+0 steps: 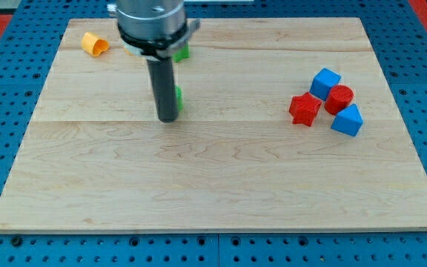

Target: Slide the green circle close to the yellow hexagon

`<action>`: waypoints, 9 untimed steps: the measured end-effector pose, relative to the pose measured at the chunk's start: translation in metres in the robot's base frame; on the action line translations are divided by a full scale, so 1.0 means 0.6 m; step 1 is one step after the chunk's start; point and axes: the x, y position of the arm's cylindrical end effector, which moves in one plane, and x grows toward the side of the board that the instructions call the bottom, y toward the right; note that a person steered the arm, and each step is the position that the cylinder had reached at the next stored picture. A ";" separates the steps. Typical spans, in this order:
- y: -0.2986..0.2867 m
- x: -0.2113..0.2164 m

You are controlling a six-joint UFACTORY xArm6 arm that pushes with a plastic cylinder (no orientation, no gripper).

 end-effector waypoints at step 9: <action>-0.037 -0.148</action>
